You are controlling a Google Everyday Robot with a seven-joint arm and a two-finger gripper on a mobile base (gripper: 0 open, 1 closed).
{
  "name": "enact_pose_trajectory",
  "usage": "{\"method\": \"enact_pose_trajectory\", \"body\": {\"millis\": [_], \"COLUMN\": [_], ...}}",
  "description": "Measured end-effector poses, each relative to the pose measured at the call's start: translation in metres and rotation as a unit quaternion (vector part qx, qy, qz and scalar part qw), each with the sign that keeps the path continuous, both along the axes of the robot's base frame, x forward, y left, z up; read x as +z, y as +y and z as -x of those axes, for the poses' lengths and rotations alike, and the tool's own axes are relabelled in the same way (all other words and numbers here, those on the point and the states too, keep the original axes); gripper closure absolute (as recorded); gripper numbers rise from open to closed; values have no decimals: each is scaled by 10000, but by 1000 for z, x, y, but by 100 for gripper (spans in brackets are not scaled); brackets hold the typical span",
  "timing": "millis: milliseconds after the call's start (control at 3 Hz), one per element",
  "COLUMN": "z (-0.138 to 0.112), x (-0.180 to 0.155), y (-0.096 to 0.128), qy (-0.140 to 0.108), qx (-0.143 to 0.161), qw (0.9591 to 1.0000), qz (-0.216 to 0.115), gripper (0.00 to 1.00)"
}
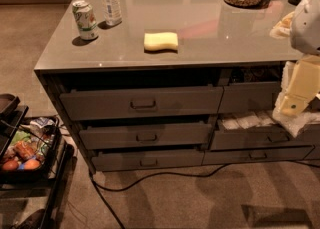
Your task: Open middle drawer
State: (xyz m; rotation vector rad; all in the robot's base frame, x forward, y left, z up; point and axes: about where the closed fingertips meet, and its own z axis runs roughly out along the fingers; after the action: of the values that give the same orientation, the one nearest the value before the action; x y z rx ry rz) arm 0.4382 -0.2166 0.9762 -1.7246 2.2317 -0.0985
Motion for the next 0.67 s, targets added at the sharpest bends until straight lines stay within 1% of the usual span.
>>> {"method": "enact_pose_trajectory", "body": {"millis": [333,667], "z": [0,0], "x": [0,0], "y": [2,2], "qy": [-38,-39], "qx": [-98,-98], "qw": [9999,9999], "qz": [58,58], "gripper": [0,0]}}
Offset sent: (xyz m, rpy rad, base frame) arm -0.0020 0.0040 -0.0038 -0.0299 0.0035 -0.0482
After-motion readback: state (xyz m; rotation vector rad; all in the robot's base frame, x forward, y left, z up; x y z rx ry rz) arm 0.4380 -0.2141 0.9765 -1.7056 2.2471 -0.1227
